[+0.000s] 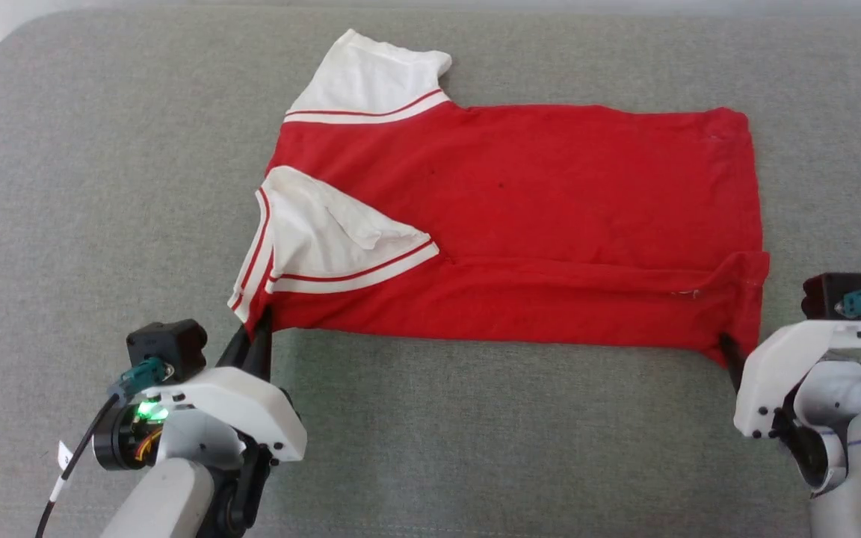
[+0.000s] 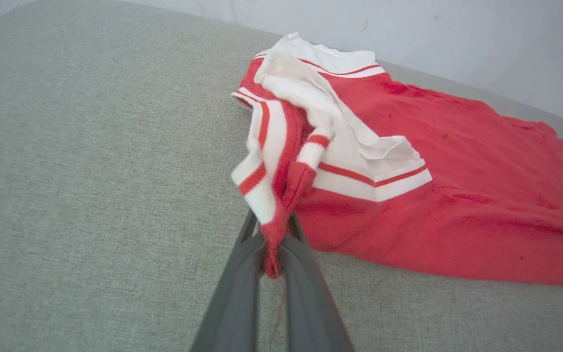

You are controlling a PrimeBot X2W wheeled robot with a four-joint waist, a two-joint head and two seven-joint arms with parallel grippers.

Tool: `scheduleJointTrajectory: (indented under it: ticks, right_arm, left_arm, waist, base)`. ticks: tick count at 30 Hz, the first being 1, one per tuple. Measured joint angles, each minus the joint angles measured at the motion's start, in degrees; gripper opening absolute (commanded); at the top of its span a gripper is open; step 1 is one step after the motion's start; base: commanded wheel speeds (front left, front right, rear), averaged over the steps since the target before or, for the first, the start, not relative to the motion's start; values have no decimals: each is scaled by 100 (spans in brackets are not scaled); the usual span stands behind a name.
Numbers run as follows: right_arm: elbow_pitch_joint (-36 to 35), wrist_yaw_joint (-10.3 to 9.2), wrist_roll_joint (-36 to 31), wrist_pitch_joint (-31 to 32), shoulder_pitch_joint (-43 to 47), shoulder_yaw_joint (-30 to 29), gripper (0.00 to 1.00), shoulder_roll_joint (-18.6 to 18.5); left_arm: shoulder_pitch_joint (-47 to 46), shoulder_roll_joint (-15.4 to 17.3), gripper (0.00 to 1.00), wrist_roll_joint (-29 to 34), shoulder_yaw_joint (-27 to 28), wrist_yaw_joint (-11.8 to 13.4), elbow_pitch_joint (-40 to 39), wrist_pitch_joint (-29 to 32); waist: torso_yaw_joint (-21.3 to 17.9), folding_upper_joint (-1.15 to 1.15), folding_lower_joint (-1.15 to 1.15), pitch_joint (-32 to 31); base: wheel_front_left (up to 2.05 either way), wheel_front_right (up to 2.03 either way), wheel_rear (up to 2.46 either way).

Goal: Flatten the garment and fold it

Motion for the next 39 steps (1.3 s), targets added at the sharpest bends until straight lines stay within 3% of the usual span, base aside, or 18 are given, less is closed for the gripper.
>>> scheduleJointTrajectory:
  ticks: [1,2,3,4,15,25,33,34,35,36,39]
  right_arm:
    - [71,-2,54,9,-51,13,100,-16]
    - [149,-4,211,14,-87,13,48,-38]
    - [218,-11,324,10,-130,10,5,-64]
    - [264,-11,338,-19,-148,12,0,-79]
    - [443,0,441,-267,-8,115,0,-165]
    - [-794,8,726,563,937,52,0,-558]
    - [-813,7,759,814,1450,-73,0,-475]
    - [-757,7,759,812,1451,-78,0,-455]
    - [-704,7,758,804,1451,-83,55,-438]
    - [-661,7,747,759,1451,-81,100,-430]
    - [-547,7,695,503,1421,-86,100,-433]
  left_arm:
    - [0,0,0,0,-2,0,1,2]
    - [1,2,0,0,-5,0,5,3]
    - [1,7,0,-1,-7,-1,22,3]
    - [0,2,0,-2,-13,-1,48,5]
    - [247,63,0,-81,-159,-65,482,189]
    - [1071,253,0,-378,-290,-111,478,560]
    - [1235,118,0,-436,-468,-227,857,550]
    - [1224,92,48,-436,-480,-263,953,528]
    - [1206,67,100,-435,-494,-264,1033,520]
    - [1185,49,100,-435,-517,-264,1105,522]
    - [1131,29,100,-433,-521,-276,1235,406]
  waist:
    - [22,0,-1,22]
    - [41,0,-1,42]
    - [56,0,0,57]
    - [67,0,0,60]
    - [16,0,0,-431]
    - [-122,0,-1,-1025]
    - [-179,0,0,-1007]
    - [-178,0,0,-994]
    - [-179,0,0,-983]
    - [-178,0,0,-973]
    - [-165,0,0,-963]
  base:
    - [0,0,0]
    - [0,0,0]
    - [0,0,0]
    - [0,0,0]
    - [0,0,0]
    - [0,0,0]
    - [0,0,0]
    - [0,0,0]
    - [0,0,0]
    - [0,0,0]
    - [0,0,0]
